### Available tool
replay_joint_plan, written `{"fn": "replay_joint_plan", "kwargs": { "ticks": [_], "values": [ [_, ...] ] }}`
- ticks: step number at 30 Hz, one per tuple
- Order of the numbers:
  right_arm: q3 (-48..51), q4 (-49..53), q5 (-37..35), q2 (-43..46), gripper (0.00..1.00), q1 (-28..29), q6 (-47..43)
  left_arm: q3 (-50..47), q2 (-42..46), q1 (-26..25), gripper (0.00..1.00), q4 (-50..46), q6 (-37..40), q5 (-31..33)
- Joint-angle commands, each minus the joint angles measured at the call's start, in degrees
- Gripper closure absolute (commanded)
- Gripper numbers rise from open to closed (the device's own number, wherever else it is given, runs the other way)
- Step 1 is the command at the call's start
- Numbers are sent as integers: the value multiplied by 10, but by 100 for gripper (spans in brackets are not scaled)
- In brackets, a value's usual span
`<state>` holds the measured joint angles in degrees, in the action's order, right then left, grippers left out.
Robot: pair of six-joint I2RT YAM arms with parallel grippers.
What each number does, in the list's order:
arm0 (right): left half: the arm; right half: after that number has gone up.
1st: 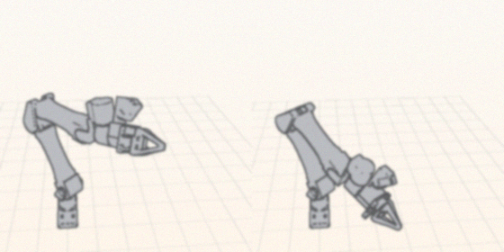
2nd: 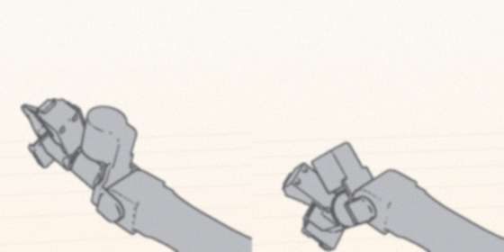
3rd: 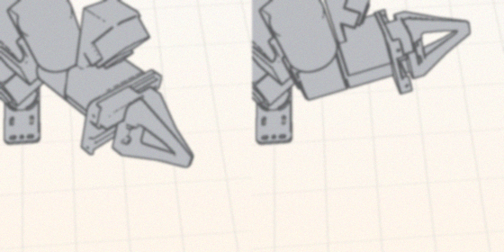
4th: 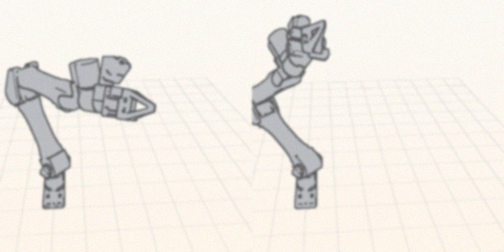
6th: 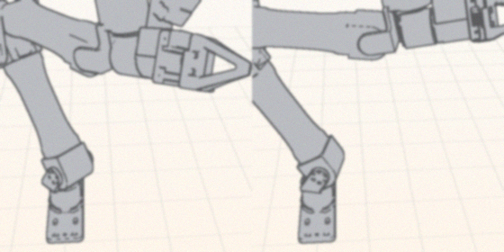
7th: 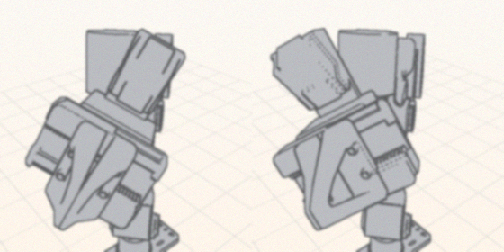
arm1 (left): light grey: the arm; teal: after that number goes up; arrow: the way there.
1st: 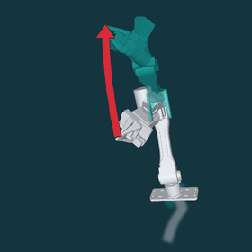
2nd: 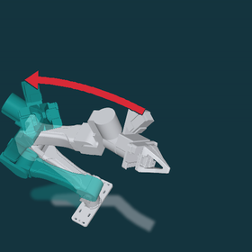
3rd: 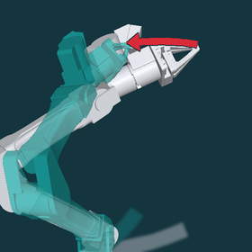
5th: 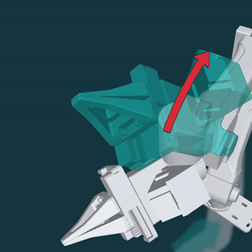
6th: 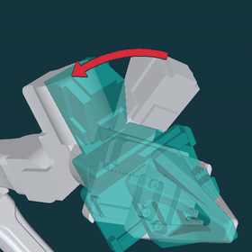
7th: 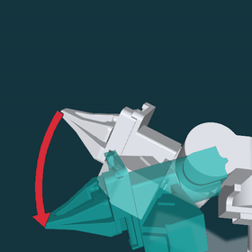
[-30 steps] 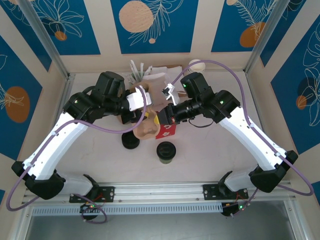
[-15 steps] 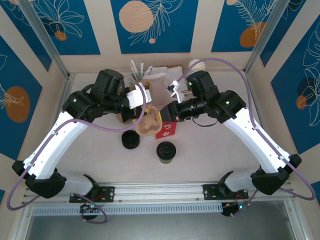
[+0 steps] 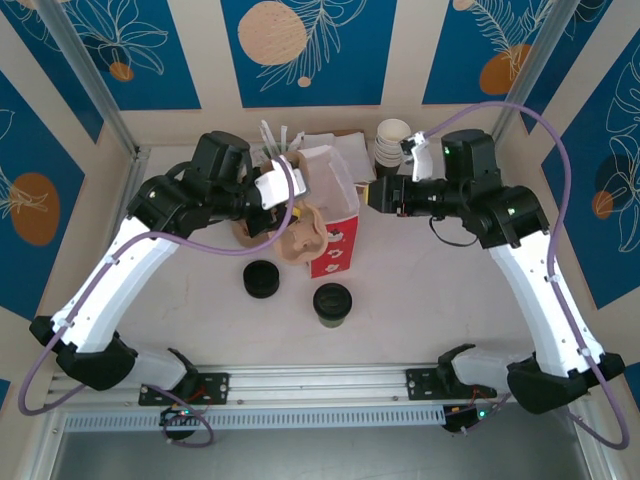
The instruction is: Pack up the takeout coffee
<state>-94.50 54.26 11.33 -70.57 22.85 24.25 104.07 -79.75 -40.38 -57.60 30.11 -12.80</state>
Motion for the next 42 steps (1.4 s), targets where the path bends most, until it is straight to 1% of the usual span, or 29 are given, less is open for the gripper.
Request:
{"fn": "replay_joint_plan", "kwargs": {
  "ticks": [1, 7, 10, 18, 20, 26, 32, 34, 36, 42],
  "values": [
    [-13, -20, -66, -45, 57, -11, -54, 22, 0, -2, 67, 16, -22, -8],
    [-74, -22, -66, -146, 57, -19, -87, 25, -3, -2, 67, 21, -36, -18],
    [-86, -32, -61, -181, 57, -19, -100, 26, -5, -2, 66, 24, -41, -22],
    [-97, -47, -33, -249, 58, -19, -101, 40, -11, -2, 66, 19, -48, -31],
    [-101, -47, -35, -261, 60, -19, -102, 45, -12, -2, 66, 17, -48, -32],
    [-109, -37, -42, -290, 63, -18, -99, 49, -14, -2, 65, 18, -48, -39],
    [-116, -27, -43, -301, 81, -18, -104, 49, -21, -2, 65, 25, -58, -47],
    [-122, -22, -44, -298, 90, -18, -106, 50, -23, -1, 65, 32, -63, -50],
    [-123, -21, -50, -290, 95, -18, -109, 51, -23, -2, 65, 40, -67, -54],
    [-122, -9, -68, -251, 100, -26, -119, 49, -24, -2, 65, 72, -85, -80]
  ]
}}
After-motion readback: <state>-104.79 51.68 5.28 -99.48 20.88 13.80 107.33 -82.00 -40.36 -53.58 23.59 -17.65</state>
